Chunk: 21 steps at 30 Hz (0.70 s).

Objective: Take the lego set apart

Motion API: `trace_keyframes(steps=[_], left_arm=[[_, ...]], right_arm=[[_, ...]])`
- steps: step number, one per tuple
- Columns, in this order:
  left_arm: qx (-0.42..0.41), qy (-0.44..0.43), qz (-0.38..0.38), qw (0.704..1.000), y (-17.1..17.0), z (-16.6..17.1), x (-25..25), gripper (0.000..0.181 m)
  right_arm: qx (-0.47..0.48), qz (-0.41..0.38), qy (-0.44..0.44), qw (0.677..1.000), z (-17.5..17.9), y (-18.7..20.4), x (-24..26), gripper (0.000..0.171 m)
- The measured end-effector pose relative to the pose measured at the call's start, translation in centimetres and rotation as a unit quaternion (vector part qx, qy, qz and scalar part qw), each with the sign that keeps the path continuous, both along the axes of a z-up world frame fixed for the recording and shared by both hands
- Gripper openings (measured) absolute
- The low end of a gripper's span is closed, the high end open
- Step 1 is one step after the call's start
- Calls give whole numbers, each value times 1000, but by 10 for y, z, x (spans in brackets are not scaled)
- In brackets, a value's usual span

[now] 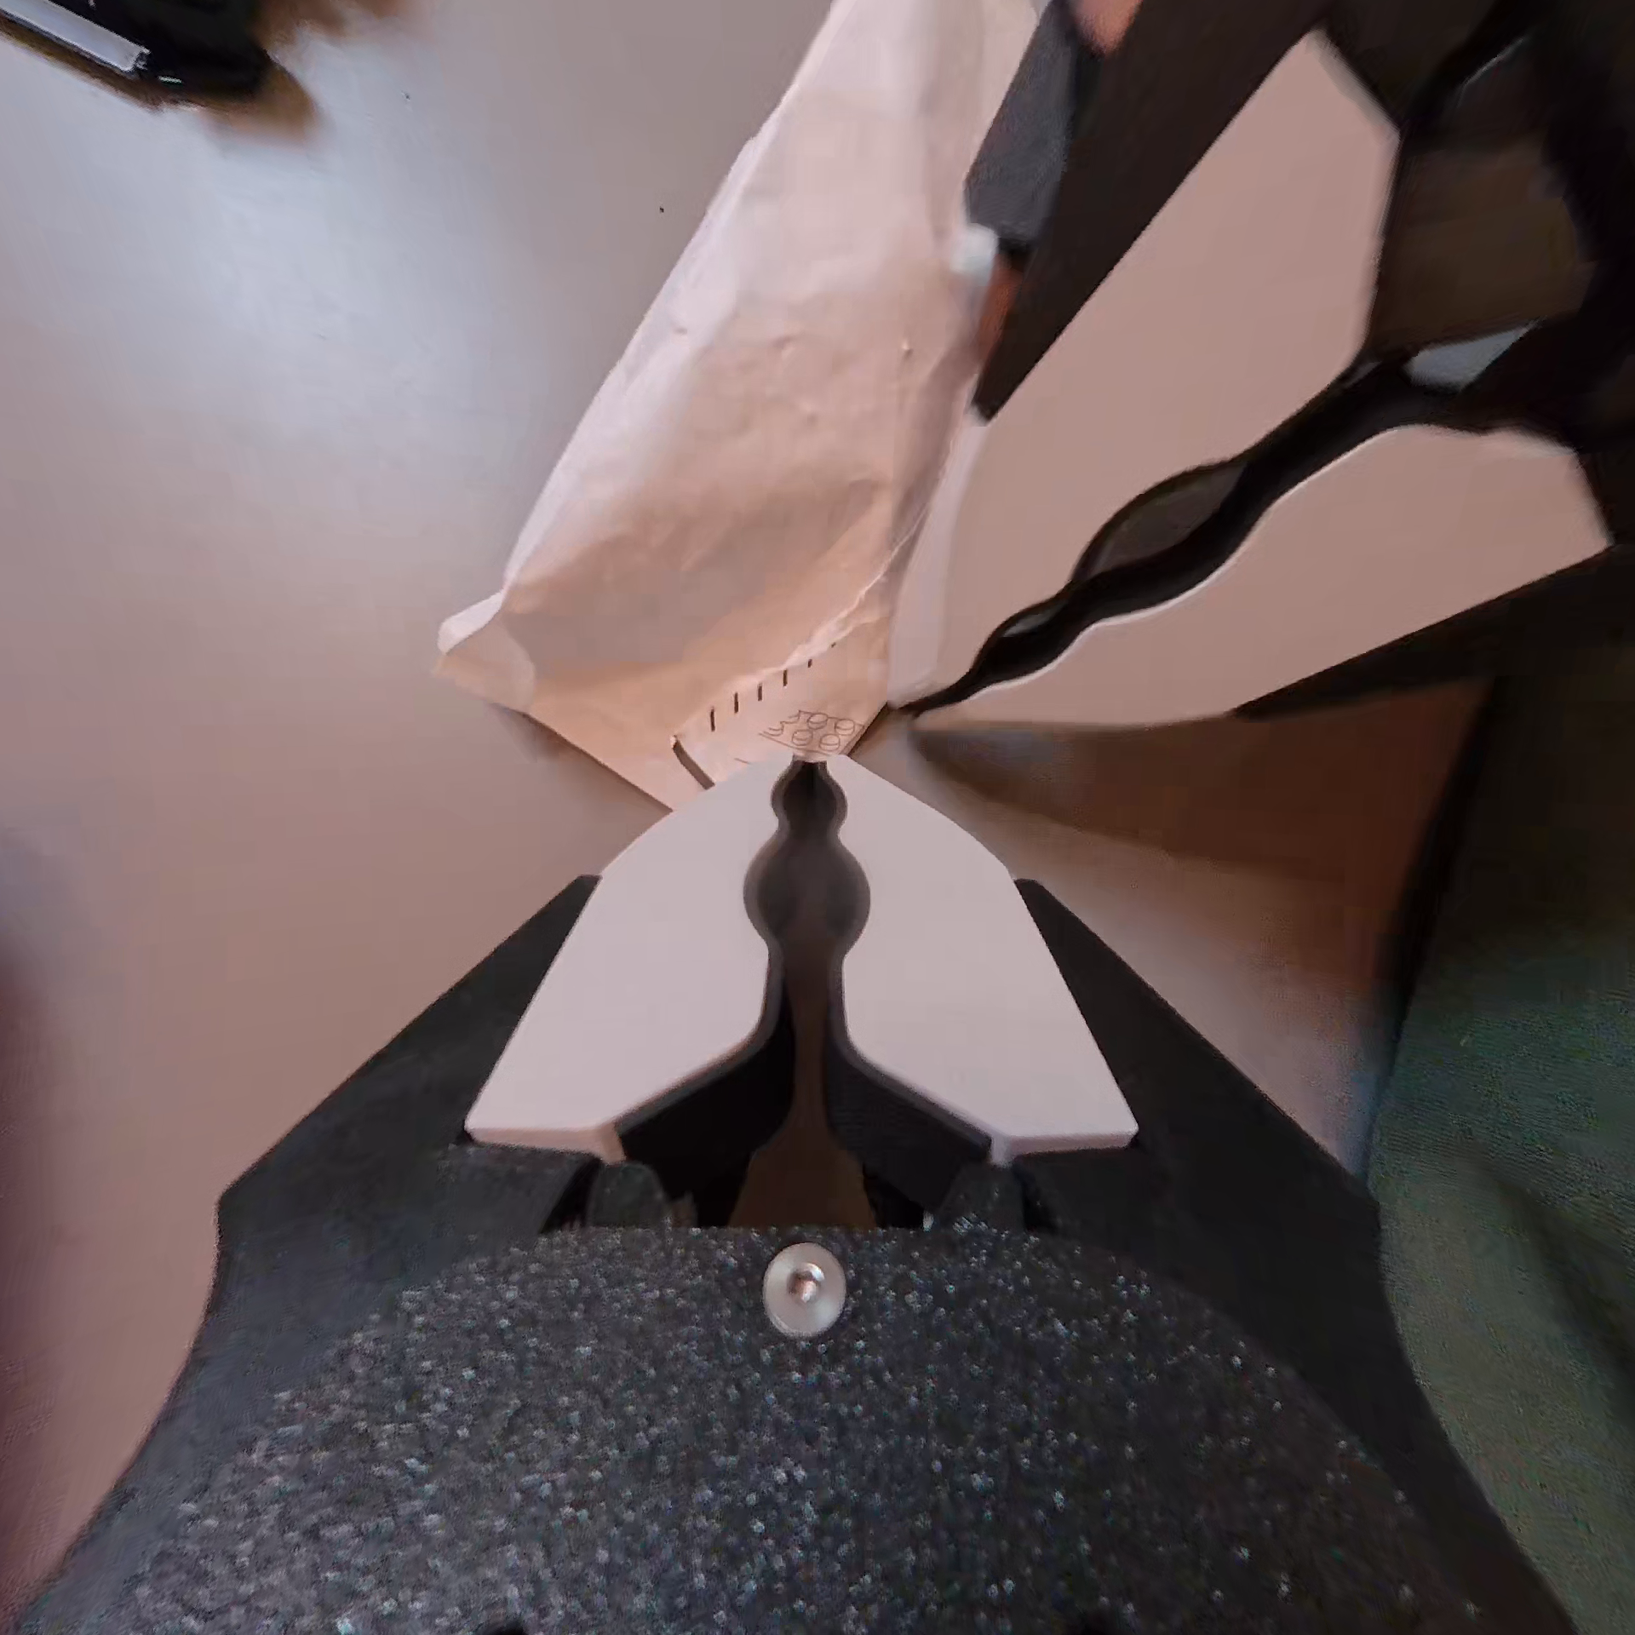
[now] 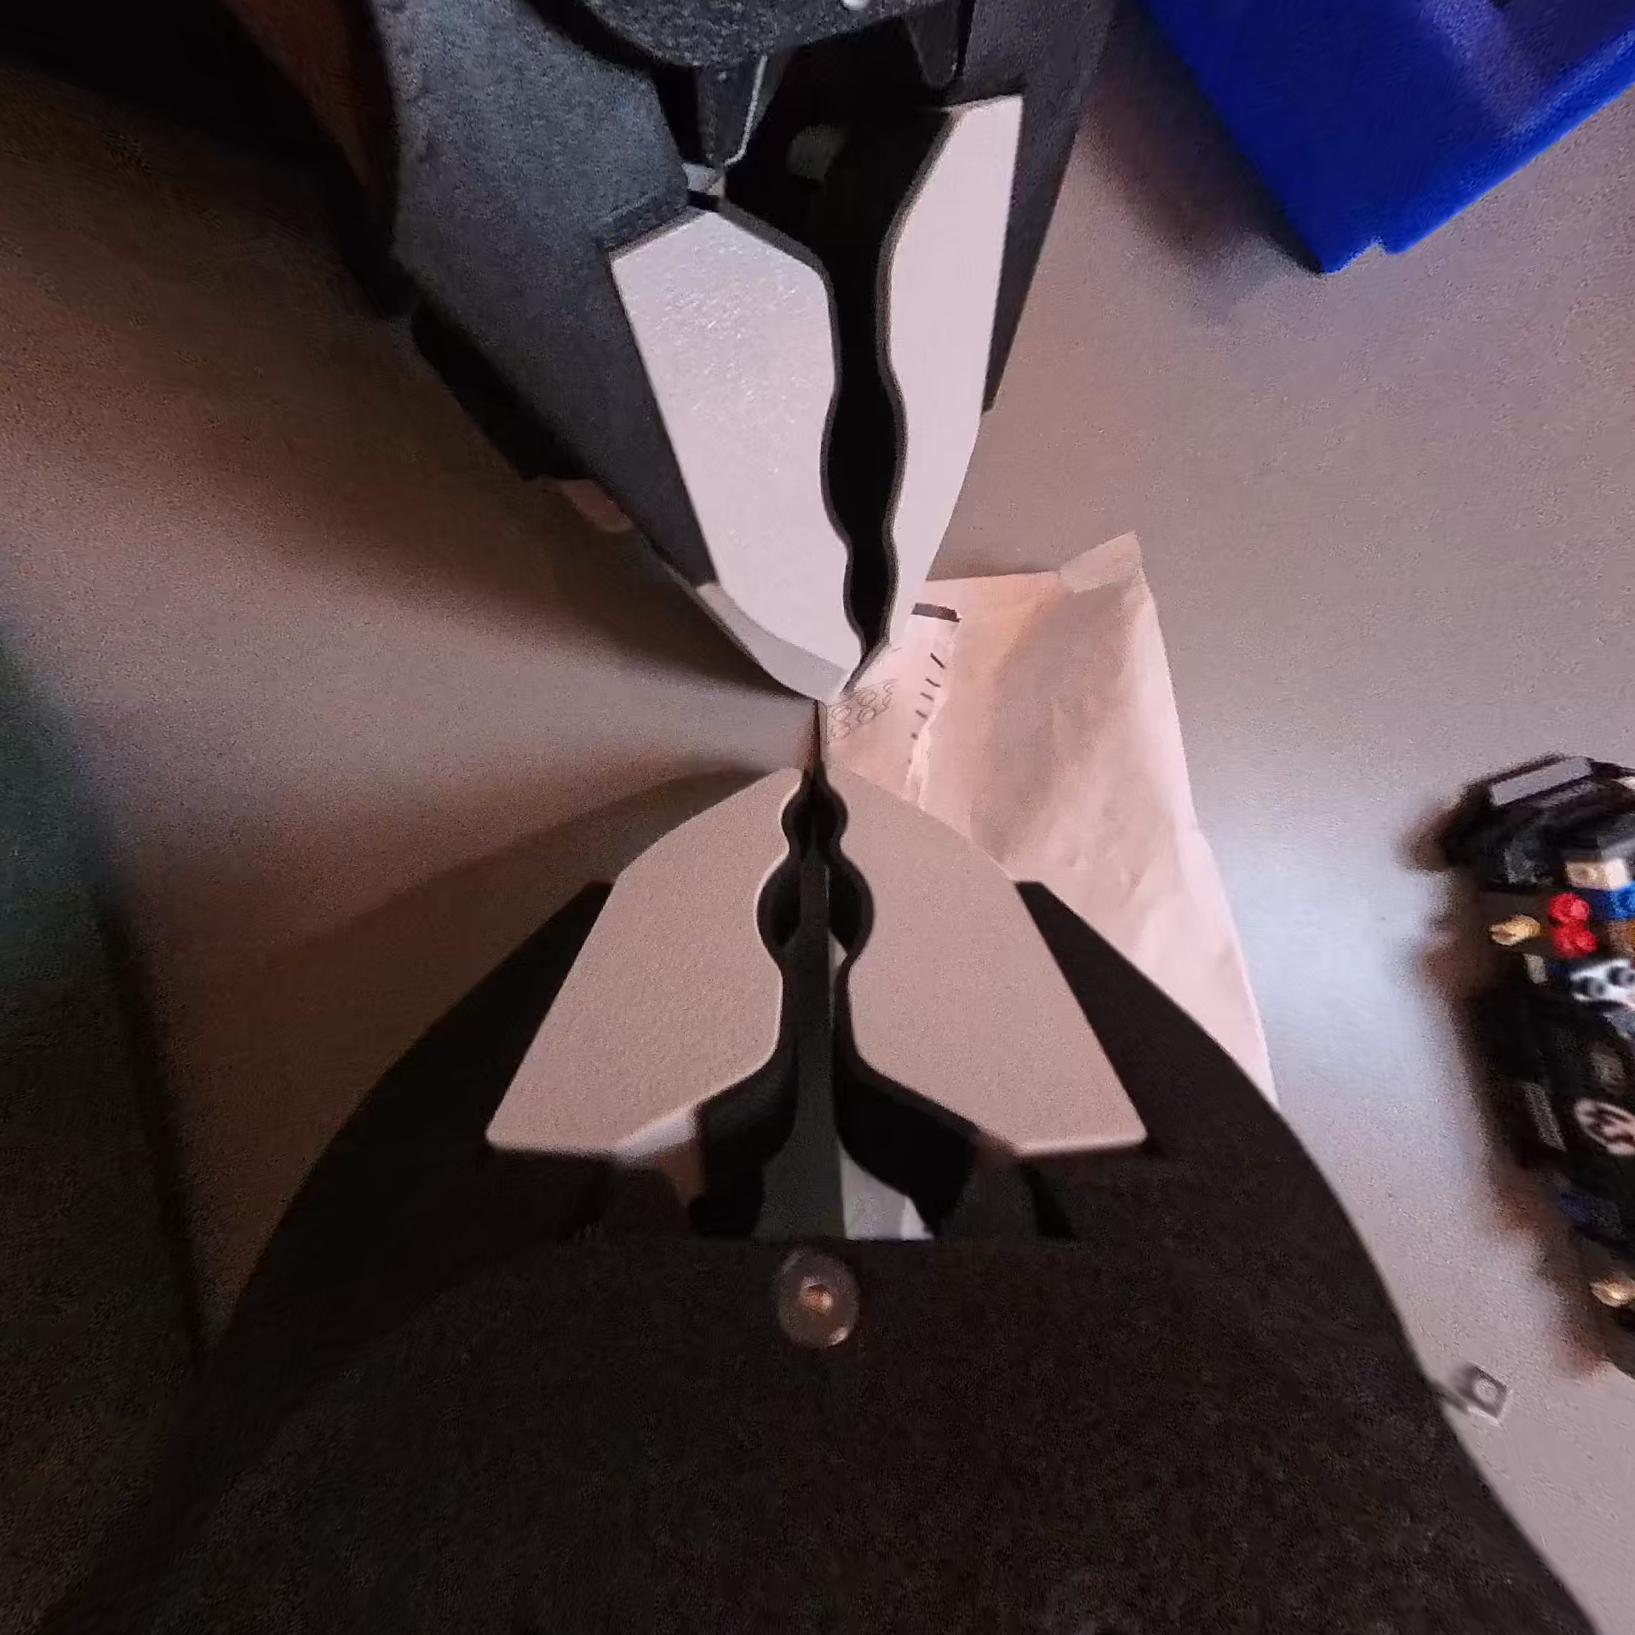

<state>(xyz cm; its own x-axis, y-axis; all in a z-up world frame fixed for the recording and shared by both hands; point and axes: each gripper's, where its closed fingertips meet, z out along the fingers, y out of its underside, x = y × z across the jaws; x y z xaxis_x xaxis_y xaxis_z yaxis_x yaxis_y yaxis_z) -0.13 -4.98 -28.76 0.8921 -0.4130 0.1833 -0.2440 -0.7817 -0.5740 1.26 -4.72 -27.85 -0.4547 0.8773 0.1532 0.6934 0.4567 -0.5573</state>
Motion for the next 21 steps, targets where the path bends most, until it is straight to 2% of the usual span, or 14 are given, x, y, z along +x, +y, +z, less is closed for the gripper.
trace_keyframes(steps=[6,12,21], left_arm=[[2,4,-6,1000,-1,0,0,1],[1,3,-9,1000,-1,0,0,1],[-19,1,-29,999,1,2,4,0]], right_arm=[[-36,-40,-4,999,-1,3,-10,0],[-32,-50,-23,998,-7,3,-11,0],[-92,-88,-28,991,-7,4,-15,0]])
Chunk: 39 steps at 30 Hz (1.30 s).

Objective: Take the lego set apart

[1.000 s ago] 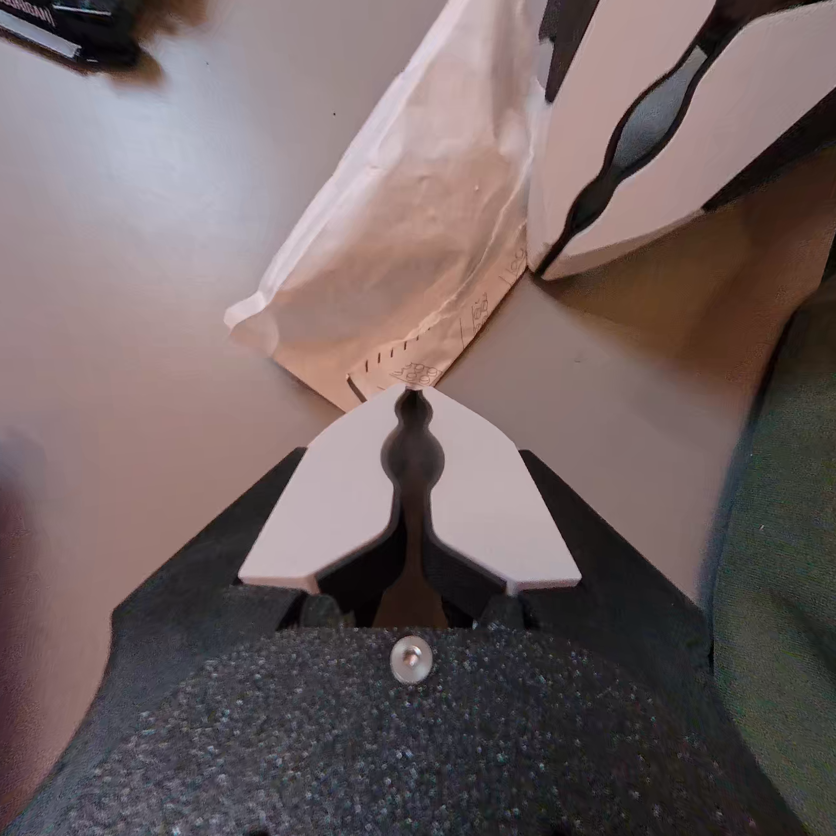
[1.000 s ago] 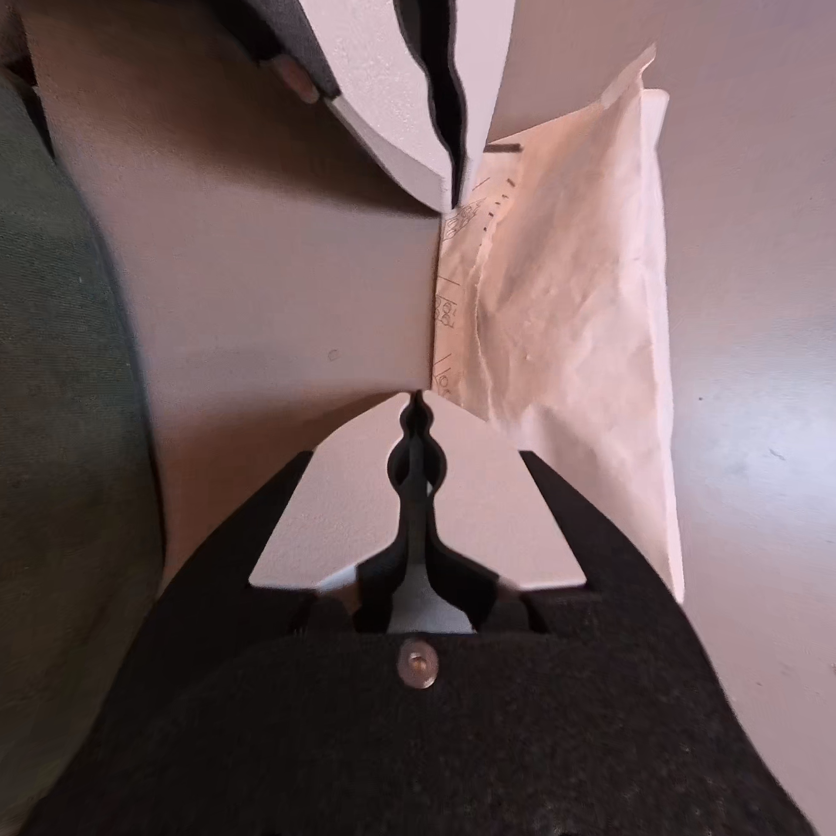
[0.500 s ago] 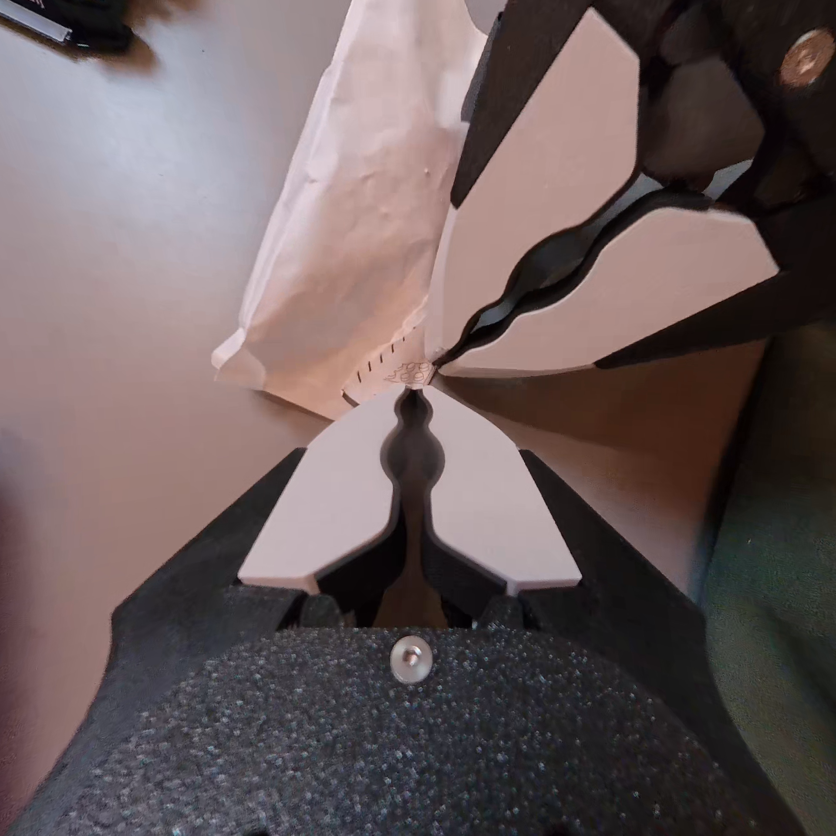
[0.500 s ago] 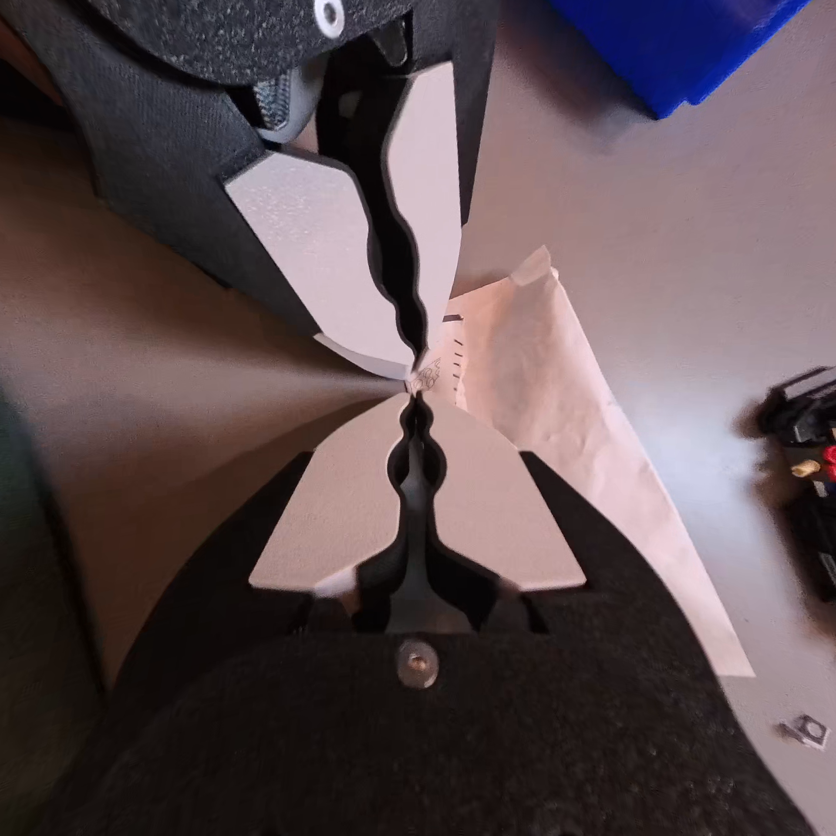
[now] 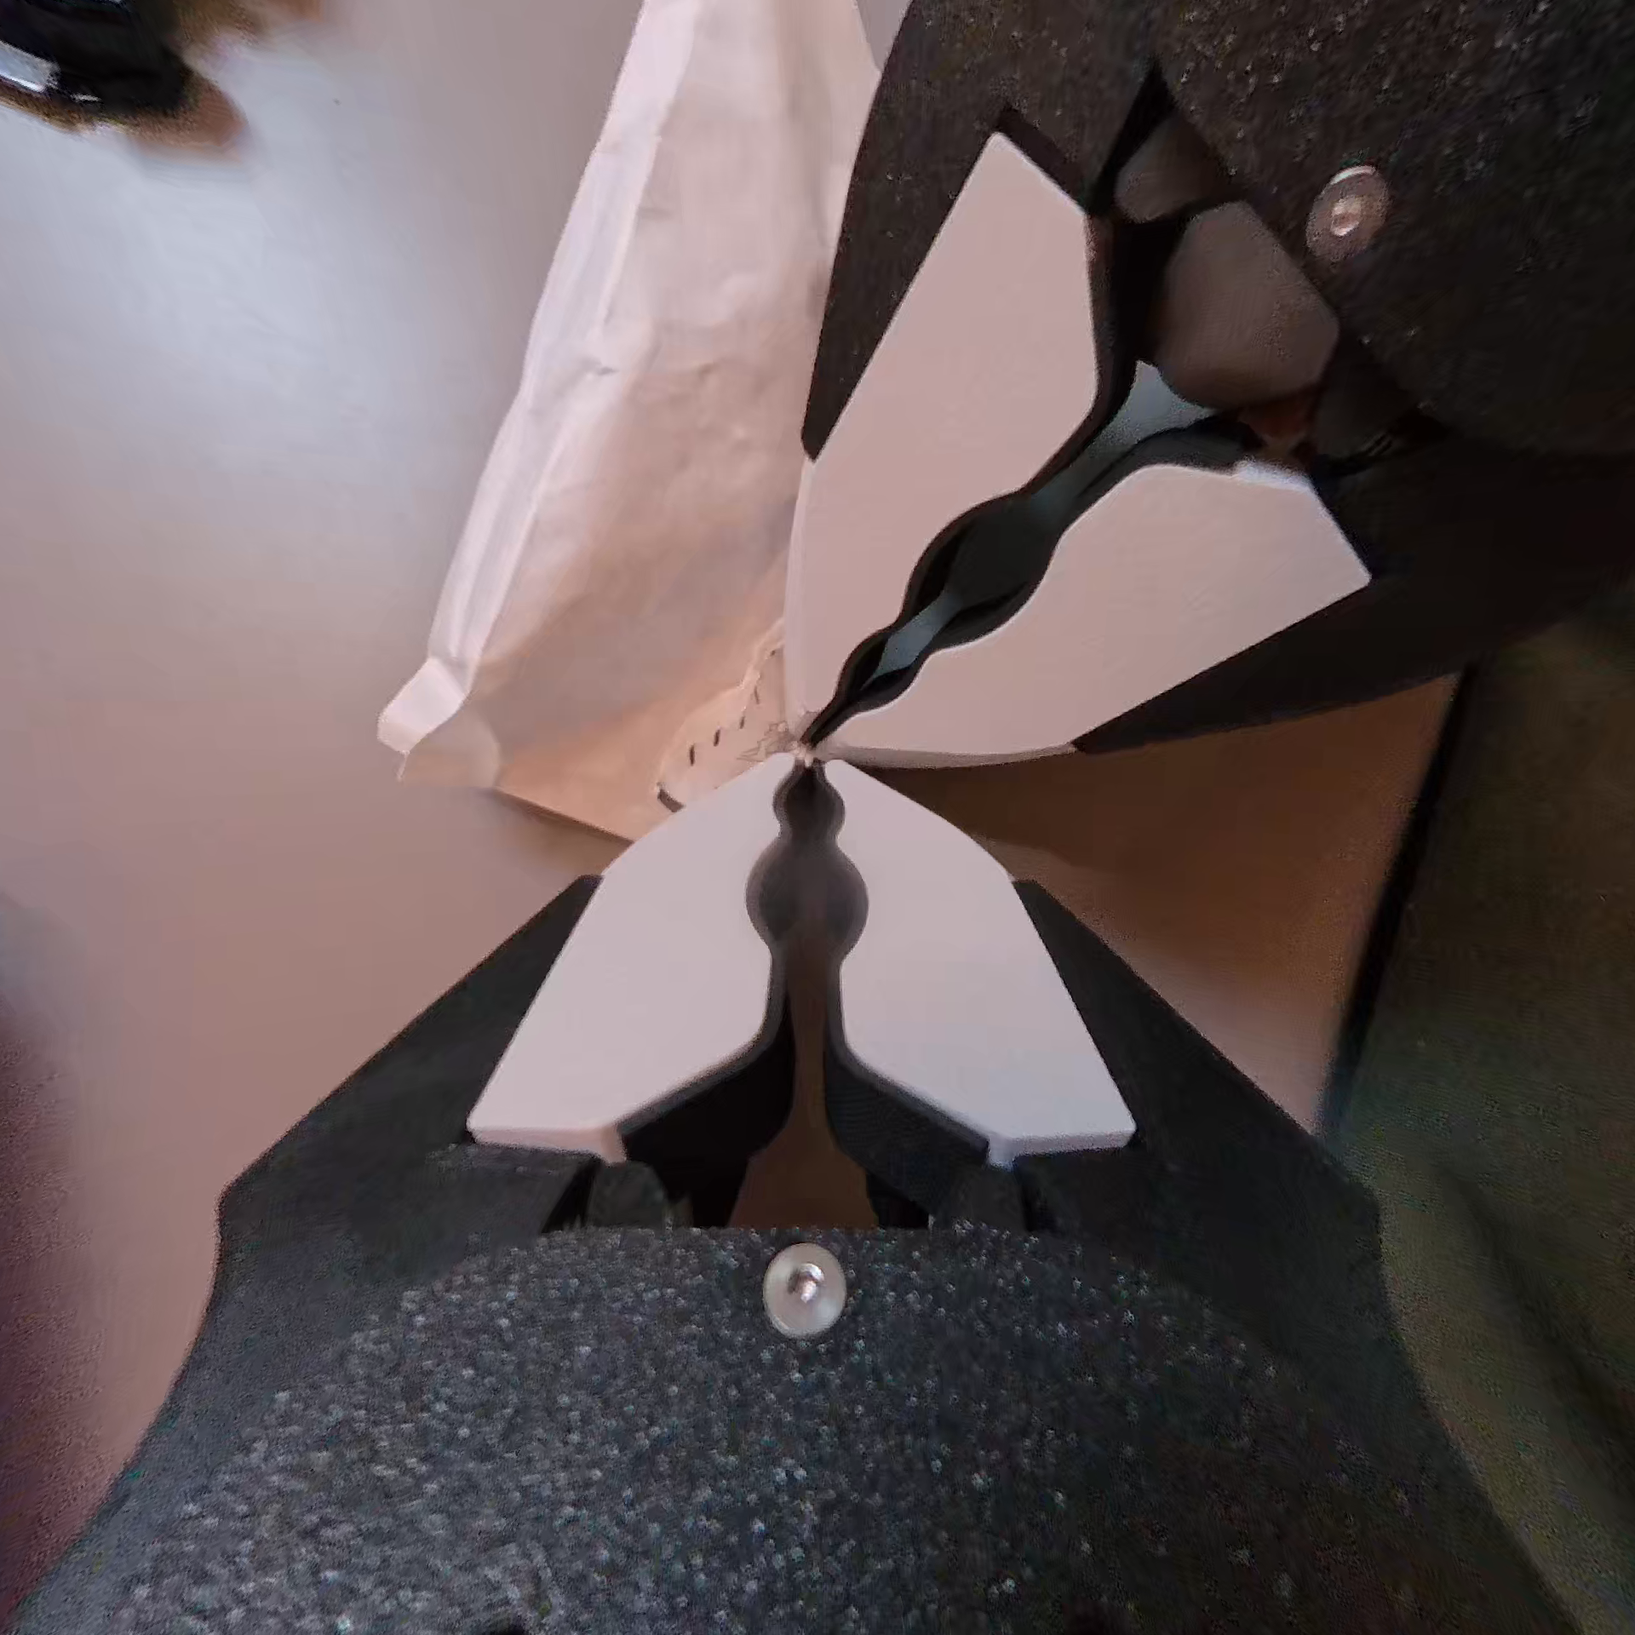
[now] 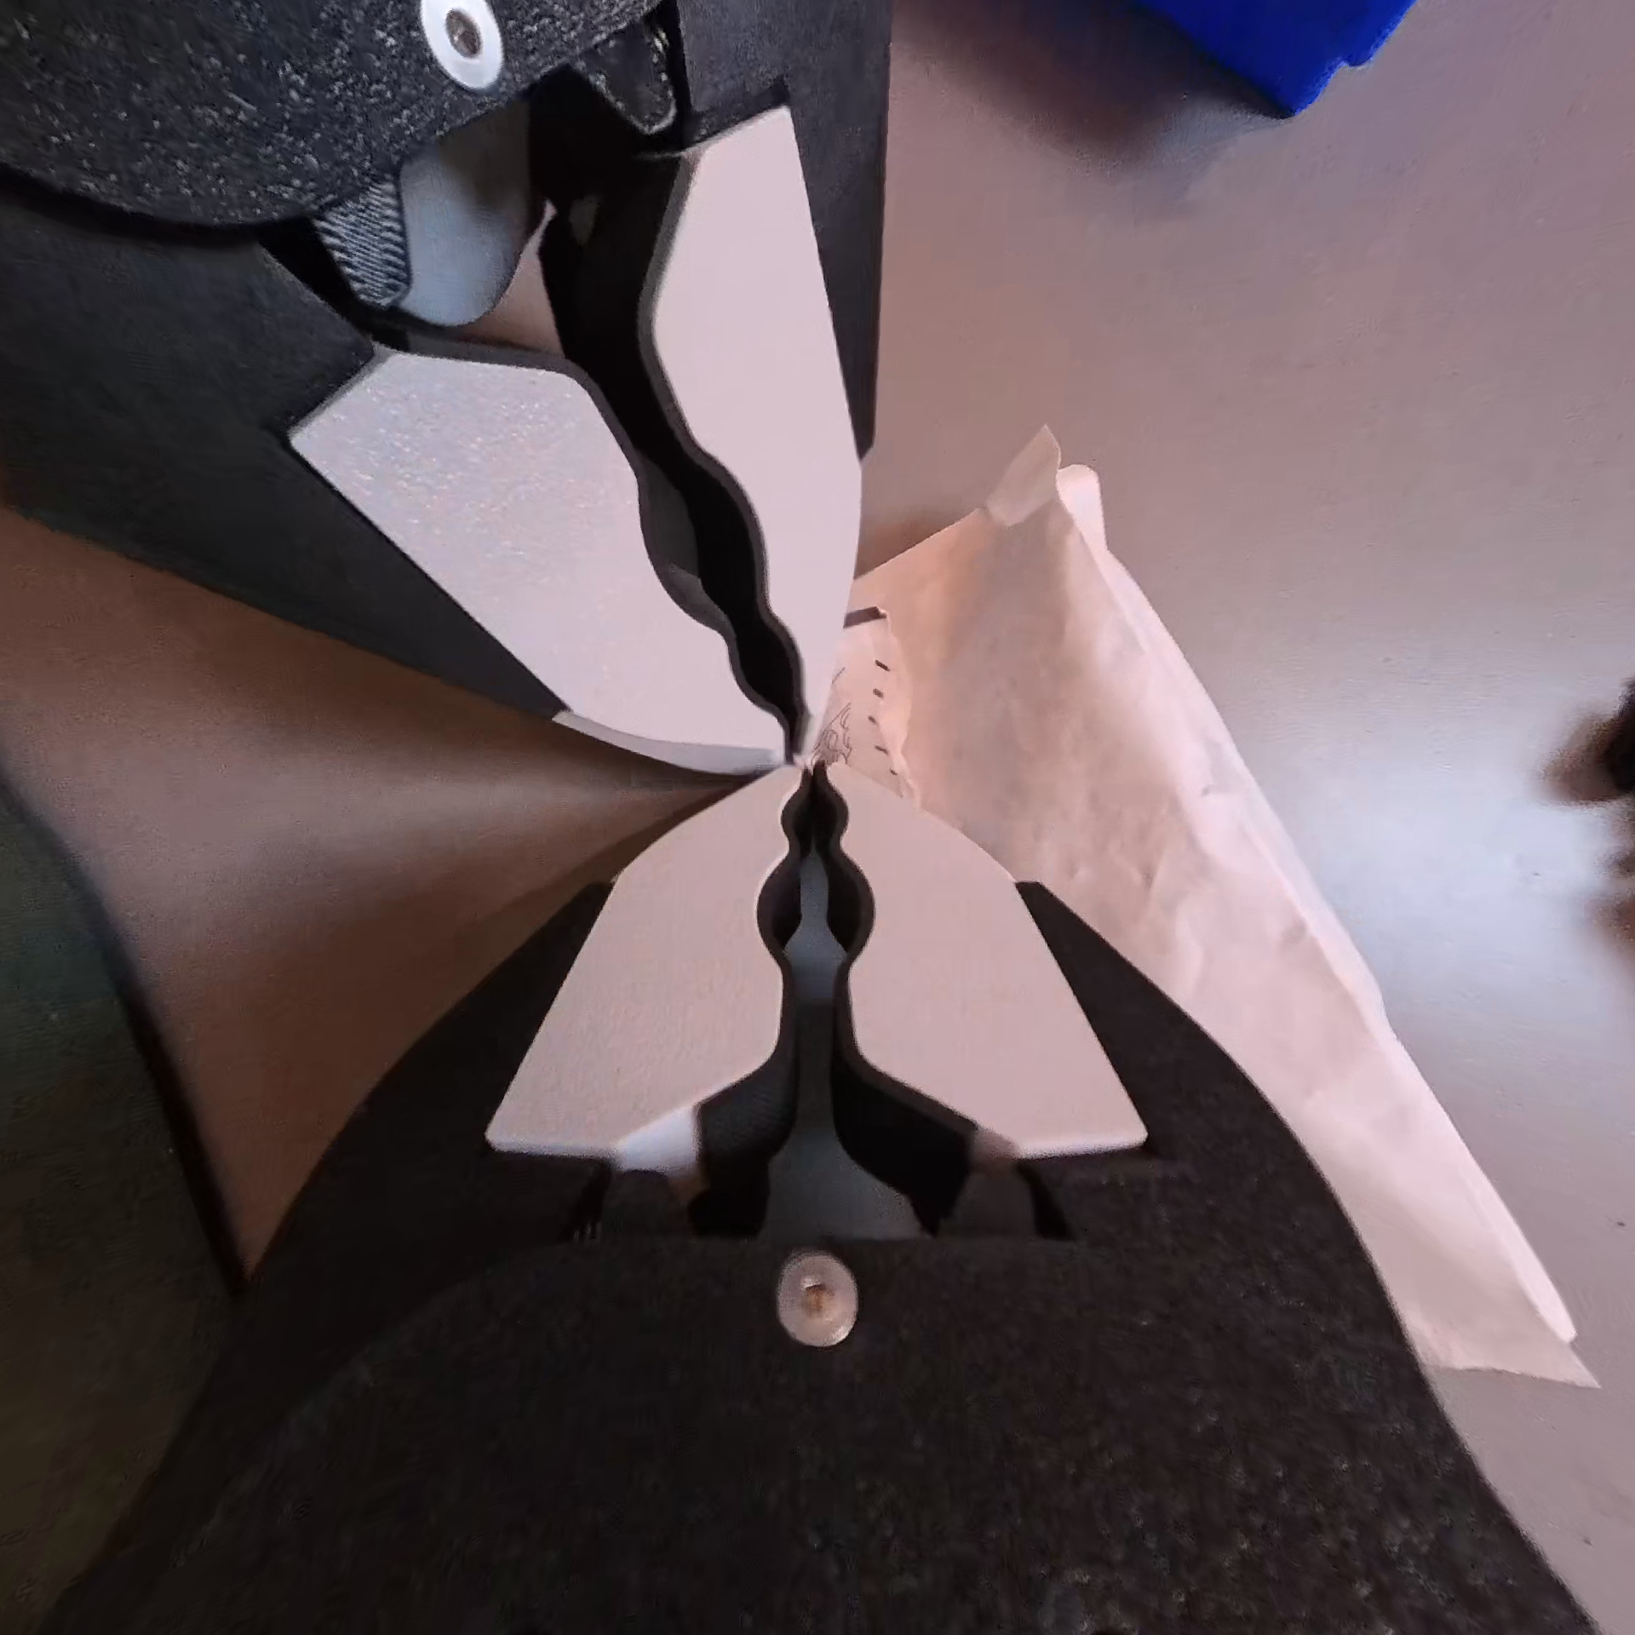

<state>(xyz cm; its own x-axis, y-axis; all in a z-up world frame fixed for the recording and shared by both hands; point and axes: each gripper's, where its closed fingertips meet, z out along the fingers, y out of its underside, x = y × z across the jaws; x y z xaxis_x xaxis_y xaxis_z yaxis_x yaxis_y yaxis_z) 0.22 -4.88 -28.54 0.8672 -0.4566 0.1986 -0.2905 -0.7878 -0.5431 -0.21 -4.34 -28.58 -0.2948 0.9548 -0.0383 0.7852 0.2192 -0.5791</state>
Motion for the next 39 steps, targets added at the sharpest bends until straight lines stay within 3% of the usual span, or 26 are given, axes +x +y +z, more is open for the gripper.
trace_keyframes(steps=[13,39], left_arm=[[32,31,15,999,3,-3,-5,2],[30,18,18,999,3,-3,-5,4]], right_arm=[[-18,-30,3,999,0,7,8,0],[-56,-134,1,989,-5,80,68,1]])
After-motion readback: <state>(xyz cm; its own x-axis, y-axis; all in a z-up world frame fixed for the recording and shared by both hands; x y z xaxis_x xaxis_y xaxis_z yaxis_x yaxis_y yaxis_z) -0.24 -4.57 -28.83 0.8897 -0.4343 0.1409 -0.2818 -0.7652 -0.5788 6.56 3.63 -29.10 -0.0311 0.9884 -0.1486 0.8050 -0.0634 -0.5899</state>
